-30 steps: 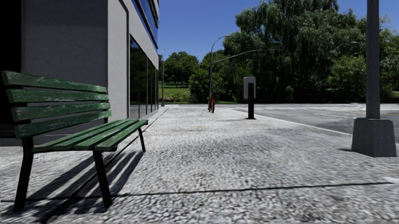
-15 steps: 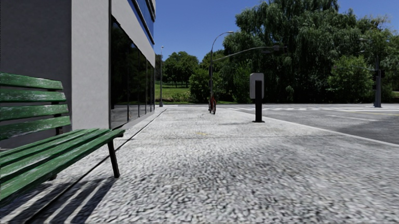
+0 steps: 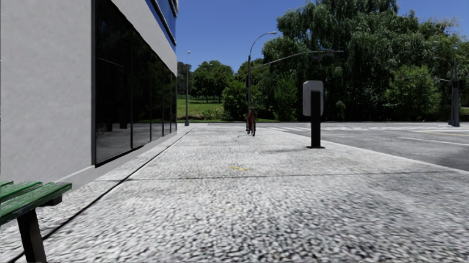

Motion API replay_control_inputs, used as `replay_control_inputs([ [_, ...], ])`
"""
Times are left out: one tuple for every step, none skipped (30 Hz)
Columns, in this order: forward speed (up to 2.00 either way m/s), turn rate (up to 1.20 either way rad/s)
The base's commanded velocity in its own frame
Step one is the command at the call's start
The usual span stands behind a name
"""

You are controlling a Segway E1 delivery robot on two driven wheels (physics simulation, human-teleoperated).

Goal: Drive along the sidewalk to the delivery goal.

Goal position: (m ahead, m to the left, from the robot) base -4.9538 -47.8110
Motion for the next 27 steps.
replay_control_inputs([
  [2.00, 0.00],
  [2.00, 0.00],
  [2.00, 0.00],
  [2.00, 0.00],
  [2.00, 0.00],
  [2.00, 0.53],
  [2.00, 0.98],
  [2.00, 0.98],
  [2.00, 1.20],
  [2.00, 1.20],
  [2.00, 0.76],
  [2.00, 0.07],
  [2.00, 0.03],
  [2.00, 0.02],
  [2.00, 0.02],
  [2.00, 0.02],
  [2.00, 0.00],
  [2.00, 0.00],
  [2.00, 0.00],
  [2.00, 0.00],
  [2.00, 0.00],
  [2.00, 0.00],
  [2.00, 0.00],
  [2.00, 0.00],
  [2.00, 0.00],
  [2.00, 0.00],
  [2.00, 0.00],
])
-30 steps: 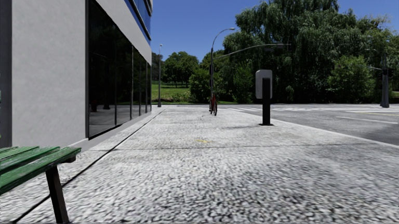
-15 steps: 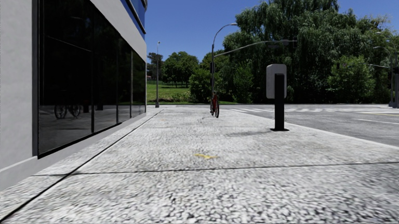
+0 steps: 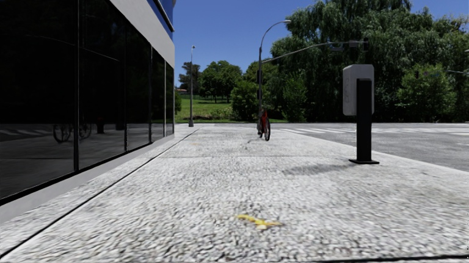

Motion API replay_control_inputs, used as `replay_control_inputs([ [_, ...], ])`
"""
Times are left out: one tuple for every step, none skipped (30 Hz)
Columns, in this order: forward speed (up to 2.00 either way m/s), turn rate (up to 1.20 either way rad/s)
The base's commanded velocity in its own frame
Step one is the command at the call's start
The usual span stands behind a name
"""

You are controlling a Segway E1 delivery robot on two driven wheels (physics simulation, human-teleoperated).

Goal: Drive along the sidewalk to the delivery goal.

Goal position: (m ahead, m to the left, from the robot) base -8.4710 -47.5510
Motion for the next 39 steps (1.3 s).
replay_control_inputs([
  [2.00, 0.00],
  [2.00, 0.00],
  [2.00, 0.00],
  [2.00, 0.00],
  [2.00, 0.00],
  [2.00, 0.00],
  [2.00, 0.00],
  [2.00, 0.00],
  [2.00, 0.00],
  [2.00, 0.00],
  [2.00, 0.00],
  [2.00, 0.00],
  [2.00, 0.00],
  [2.00, 0.00],
  [2.00, 0.00],
  [2.00, 0.00],
  [2.00, 0.02],
  [2.00, 0.53],
  [2.00, 1.01],
  [2.00, 1.20],
  [2.00, 1.20],
  [2.00, 1.19],
  [2.00, 0.65],
  [2.00, 0.30],
  [2.00, 0.12],
  [2.00, 0.03],
  [2.00, 0.00],
  [2.00, 0.00],
  [2.00, 0.00],
  [2.00, 0.00],
  [2.00, 0.00],
  [2.00, 0.00],
  [2.00, 0.00],
  [2.00, 0.00],
  [2.00, 0.00],
  [2.00, 0.00],
  [2.00, 0.00],
  [2.00, 0.00],
  [2.00, 0.00],
])
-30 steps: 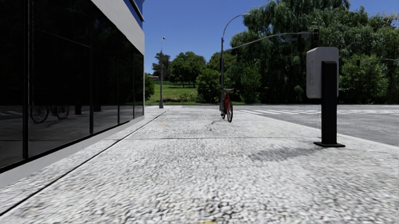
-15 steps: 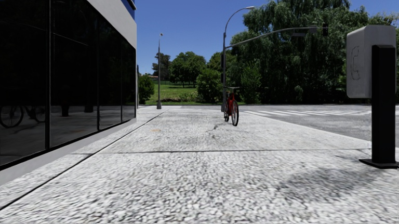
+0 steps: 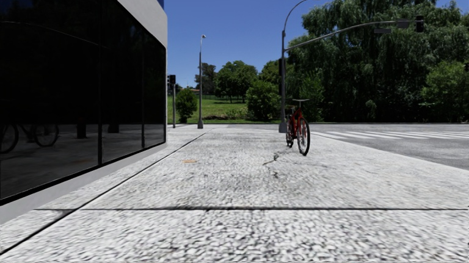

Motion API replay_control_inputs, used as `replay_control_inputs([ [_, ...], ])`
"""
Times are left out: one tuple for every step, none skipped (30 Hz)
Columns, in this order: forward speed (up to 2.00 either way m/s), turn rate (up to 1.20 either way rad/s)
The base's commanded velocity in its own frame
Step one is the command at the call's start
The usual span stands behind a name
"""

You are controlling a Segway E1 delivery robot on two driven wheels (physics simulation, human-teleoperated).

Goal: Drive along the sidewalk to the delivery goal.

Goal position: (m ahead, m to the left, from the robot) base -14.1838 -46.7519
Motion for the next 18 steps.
replay_control_inputs([
  [2.00, 0.00],
  [2.00, 0.00],
  [2.00, 0.03],
  [2.00, 0.28],
  [2.00, 0.82],
  [2.00, 1.01],
  [2.00, 1.01],
  [2.00, 1.15],
  [2.00, 1.11],
  [2.00, 0.13],
  [2.00, 0.03],
  [2.00, 0.03],
  [2.00, 0.00],
  [2.00, 0.00],
  [2.00, 0.00],
  [2.00, 0.00],
  [2.00, 0.00],
  [2.00, 0.00],
])
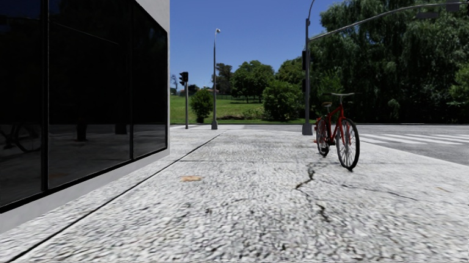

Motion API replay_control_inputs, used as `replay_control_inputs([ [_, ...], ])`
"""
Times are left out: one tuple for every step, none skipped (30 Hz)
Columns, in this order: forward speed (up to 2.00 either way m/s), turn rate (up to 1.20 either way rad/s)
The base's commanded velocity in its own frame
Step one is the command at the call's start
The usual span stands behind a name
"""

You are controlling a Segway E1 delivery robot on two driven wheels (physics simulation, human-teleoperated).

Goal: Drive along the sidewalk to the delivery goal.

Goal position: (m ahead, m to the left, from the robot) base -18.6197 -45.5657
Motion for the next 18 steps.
replay_control_inputs([
  [2.00, 0.00],
  [2.00, 0.00],
  [2.00, 0.00],
  [2.00, 0.00],
  [2.00, 0.00],
  [2.00, 0.00],
  [2.00, 0.00],
  [2.00, 0.00],
  [2.00, 0.00],
  [2.00, 0.00],
  [2.00, 0.00],
  [2.00, 0.00],
  [2.00, 0.00],
  [2.00, 0.00],
  [2.00, 0.00],
  [2.00, 0.00],
  [2.00, 0.00],
  [2.00, 0.00],
])
